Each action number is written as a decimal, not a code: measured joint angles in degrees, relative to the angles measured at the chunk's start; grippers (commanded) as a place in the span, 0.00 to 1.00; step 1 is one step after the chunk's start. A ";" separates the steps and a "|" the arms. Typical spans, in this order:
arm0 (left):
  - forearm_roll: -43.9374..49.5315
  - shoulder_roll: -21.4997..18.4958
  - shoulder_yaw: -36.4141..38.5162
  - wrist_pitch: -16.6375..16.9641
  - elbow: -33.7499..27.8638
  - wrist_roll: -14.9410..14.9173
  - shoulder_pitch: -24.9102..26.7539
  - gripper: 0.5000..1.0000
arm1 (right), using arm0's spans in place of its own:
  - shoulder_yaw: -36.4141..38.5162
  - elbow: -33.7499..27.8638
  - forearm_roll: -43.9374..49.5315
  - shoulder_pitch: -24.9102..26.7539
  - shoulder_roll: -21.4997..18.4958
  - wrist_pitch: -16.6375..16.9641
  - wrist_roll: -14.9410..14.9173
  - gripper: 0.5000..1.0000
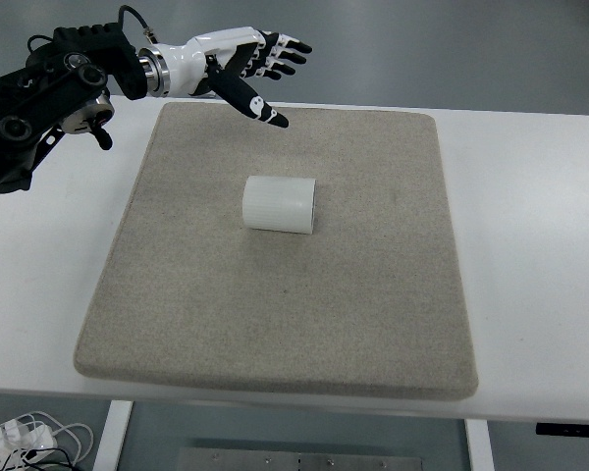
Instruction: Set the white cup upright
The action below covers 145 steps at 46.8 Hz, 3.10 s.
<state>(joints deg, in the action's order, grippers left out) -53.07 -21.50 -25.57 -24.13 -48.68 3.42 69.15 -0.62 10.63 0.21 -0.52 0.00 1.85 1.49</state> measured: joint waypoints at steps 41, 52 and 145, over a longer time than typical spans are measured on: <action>-10.49 6.56 16.59 -1.01 -1.99 -6.13 5.84 0.98 | 0.00 -0.01 0.00 0.00 0.00 0.00 0.01 0.90; -12.05 8.03 17.19 -0.94 -0.67 -6.80 5.84 0.97 | 0.00 -0.01 0.01 0.00 0.00 0.00 0.00 0.90; 17.38 8.08 12.52 -4.67 10.44 0.05 4.65 0.00 | 0.00 -0.03 0.03 0.00 0.00 0.00 -0.01 0.90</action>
<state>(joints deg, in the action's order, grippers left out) -35.69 -13.43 -13.05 -28.80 -38.24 3.47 73.80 -0.61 10.61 0.24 -0.53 0.00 1.85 1.49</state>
